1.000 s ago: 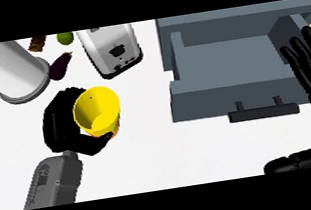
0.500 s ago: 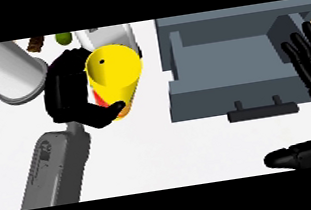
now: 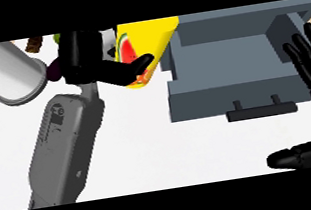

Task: Pick up the cup, place it into the drawer and close the drawer

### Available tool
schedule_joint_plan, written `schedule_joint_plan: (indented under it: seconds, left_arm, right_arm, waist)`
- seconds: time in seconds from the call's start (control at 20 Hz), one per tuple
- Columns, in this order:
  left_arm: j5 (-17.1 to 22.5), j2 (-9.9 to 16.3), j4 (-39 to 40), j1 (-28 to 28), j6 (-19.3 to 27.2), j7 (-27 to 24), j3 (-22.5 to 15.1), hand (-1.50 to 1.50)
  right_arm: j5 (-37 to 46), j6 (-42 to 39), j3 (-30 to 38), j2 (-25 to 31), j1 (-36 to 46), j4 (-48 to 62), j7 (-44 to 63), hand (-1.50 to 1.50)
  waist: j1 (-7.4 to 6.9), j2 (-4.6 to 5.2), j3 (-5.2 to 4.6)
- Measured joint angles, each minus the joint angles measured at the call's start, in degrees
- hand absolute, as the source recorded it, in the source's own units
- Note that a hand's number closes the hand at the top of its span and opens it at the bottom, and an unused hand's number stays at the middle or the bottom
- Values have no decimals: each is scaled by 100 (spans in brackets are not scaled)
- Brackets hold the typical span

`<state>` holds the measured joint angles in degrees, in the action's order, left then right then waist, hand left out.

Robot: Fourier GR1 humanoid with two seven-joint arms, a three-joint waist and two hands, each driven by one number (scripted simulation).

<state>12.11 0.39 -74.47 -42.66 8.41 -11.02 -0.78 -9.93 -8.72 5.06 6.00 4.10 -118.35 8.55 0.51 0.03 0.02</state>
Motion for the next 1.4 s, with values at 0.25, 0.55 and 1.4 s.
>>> schedule_joint_plan:
  seconds: [0.25, 0.55, 1.4]
  left_arm:
    - [10, 2, 592, -747, 371, 135, -176, 150]
    - [111, -28, 1467, -1365, 701, 52, -443, 150]
    - [1488, -39, 4078, -2730, 1366, -817, -1502, 150]
  right_arm:
    - [81, 29, -26, -45, 21, 92, -76, -150]
    - [8, -20, 54, 17, 109, 158, -60, -150]
    - [36, -42, -3, 5, 228, 222, -74, -150]
  waist:
    - [15, 4, -1]
    - [38, 10, 1]
    - [225, 52, 2]
